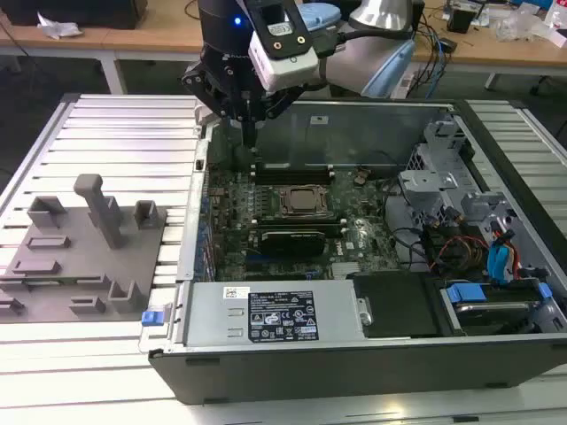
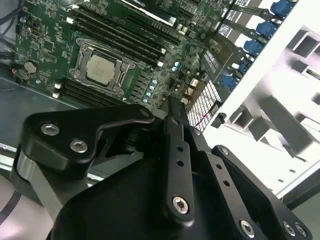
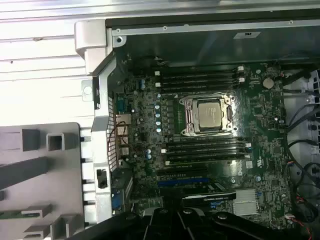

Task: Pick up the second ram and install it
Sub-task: 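Reach for the second ram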

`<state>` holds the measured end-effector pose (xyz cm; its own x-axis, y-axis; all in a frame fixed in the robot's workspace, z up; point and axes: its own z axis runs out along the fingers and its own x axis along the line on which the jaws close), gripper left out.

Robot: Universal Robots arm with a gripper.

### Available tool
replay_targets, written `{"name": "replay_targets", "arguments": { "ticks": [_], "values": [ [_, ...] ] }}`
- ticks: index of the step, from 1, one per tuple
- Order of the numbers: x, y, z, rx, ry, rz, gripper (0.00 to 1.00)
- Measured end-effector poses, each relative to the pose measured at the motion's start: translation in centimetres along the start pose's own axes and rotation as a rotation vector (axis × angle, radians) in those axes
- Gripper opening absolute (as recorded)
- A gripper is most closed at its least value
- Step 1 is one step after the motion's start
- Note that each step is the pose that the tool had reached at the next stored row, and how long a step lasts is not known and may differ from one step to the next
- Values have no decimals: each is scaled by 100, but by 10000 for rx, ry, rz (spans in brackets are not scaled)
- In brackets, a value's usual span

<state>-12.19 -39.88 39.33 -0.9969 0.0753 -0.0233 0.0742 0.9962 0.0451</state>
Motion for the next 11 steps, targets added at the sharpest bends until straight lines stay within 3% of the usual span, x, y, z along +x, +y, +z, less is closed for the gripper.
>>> {"name": "replay_targets", "arguments": {
  "ticks": [1, 5, 9, 11],
  "values": [
    [12, -1, 0, 0, -1, 2, 11],
    [184, -14, -5, 0, 0, 0, 11],
    [302, -23, -8, 0, 0, 0, 11],
    [412, -31, -11, 0, -1, 1, 11]
  ]
}}
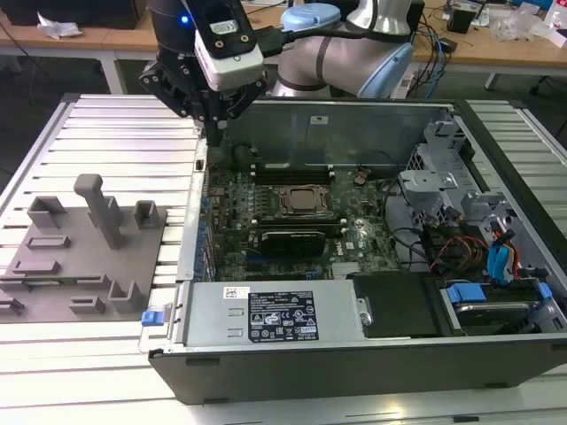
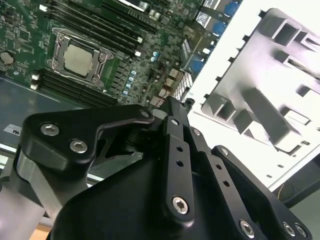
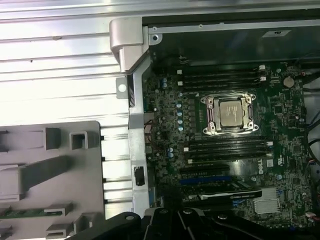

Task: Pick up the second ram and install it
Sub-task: 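Reach for the second ram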

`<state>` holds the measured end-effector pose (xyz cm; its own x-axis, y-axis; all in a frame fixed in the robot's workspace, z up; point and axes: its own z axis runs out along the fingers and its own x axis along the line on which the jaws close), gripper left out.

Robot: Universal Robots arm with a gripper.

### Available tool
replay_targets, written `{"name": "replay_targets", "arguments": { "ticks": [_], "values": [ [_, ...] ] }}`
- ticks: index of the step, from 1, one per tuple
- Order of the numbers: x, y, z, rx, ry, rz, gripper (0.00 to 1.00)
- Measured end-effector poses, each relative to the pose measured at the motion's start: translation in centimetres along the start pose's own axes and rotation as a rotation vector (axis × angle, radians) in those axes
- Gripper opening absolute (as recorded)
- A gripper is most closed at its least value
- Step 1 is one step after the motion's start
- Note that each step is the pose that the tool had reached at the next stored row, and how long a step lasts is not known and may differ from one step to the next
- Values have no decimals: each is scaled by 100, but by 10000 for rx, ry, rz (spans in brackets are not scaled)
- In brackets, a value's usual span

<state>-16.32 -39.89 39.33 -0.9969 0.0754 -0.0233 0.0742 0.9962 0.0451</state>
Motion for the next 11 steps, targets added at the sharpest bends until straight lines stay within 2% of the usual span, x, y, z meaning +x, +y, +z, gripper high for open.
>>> {"name": "replay_targets", "arguments": {
  "ticks": [4, 11],
  "values": [
    [192, -14, -5, 0, 0, -1, 11],
    [342, -25, -9, 0, 0, 0, 11]
  ]
}}
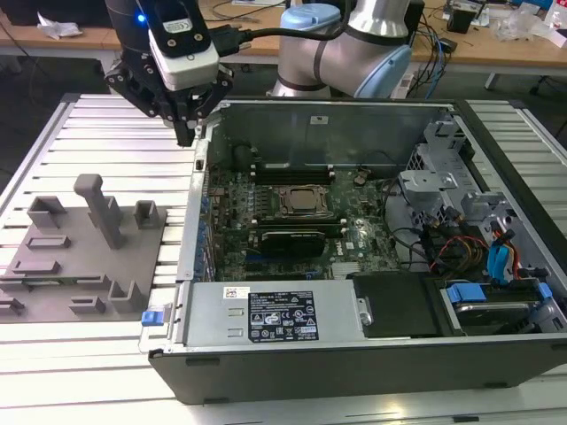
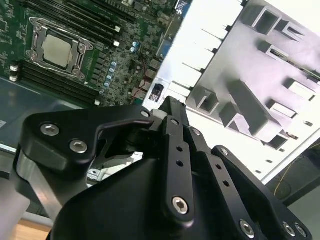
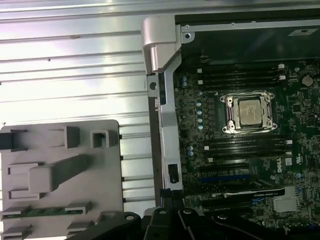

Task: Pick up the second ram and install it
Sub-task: 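Reach for the second ram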

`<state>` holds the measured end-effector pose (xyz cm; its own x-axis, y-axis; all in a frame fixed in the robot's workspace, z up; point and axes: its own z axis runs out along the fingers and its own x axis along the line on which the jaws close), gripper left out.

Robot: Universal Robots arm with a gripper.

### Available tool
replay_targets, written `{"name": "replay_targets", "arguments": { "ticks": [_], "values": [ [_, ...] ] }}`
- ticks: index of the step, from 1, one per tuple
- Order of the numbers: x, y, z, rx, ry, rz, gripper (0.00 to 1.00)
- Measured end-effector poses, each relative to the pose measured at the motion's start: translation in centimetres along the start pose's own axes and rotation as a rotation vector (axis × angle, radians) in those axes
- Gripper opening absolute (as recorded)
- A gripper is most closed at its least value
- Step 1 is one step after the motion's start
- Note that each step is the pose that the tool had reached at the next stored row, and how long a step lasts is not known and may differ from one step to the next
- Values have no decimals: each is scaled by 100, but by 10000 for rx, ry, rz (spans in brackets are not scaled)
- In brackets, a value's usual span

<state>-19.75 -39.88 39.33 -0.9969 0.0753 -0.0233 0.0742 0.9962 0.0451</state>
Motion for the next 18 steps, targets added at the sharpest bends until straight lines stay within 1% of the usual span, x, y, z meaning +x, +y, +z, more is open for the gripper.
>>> {"name": "replay_targets", "arguments": {
  "ticks": [6, 8, 10, 12, 15, 17, 18],
  "values": [
    [102, -8, -3, 0, 0, -1, 11],
    [166, -12, -5, 0, 0, 0, 11],
    [212, -16, -6, 0, 0, 0, 11],
    [294, -22, -8, 0, 0, -1, 11],
    [357, -27, -9, 0, 0, 1, 11],
    [431, -32, -11, 0, 0, 0, 11],
    [455, -34, -12, -1, 0, 0, 11]
  ]
}}
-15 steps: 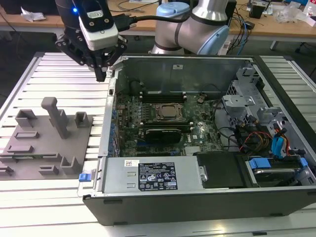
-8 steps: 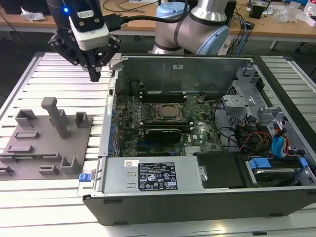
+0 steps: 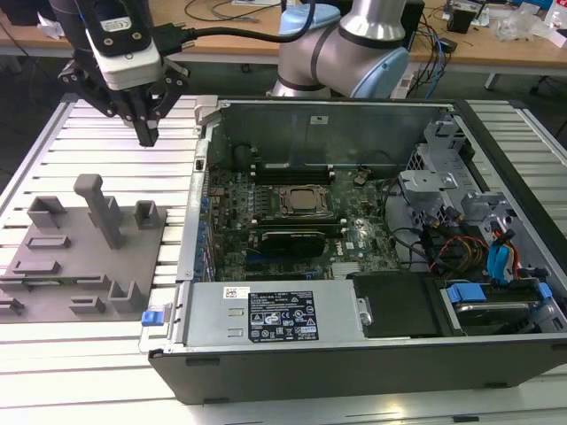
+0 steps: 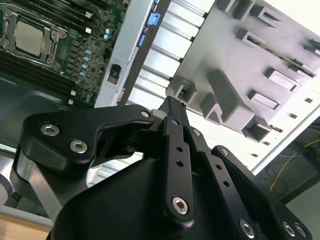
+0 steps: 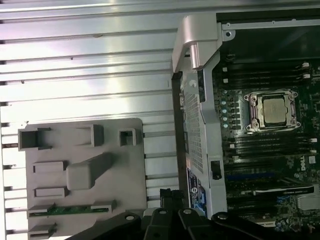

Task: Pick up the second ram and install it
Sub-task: 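Reach for the second ram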

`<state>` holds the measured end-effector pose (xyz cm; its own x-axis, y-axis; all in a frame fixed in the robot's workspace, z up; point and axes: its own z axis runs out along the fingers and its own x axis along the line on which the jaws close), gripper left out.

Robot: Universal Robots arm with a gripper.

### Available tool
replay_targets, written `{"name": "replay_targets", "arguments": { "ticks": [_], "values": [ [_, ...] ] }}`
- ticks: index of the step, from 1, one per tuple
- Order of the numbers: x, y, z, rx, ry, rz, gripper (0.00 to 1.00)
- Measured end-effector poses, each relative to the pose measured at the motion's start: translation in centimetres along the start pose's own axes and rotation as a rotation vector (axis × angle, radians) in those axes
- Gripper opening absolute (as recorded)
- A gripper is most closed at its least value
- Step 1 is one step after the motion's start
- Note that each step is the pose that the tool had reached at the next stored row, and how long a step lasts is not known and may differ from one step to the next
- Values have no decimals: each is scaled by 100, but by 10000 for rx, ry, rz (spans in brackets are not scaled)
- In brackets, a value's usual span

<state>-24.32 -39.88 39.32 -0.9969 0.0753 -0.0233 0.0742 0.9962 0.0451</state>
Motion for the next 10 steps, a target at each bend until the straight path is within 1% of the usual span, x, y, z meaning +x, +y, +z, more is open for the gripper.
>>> {"name": "replay_targets", "arguments": {
  "ticks": [7, 9, 10],
  "values": [
    [153, -11, -4, 0, 0, 0, 11],
    [237, -18, -6, 0, 0, -1, 11],
    [262, -20, -7, 1, 0, 0, 11]
  ]
}}
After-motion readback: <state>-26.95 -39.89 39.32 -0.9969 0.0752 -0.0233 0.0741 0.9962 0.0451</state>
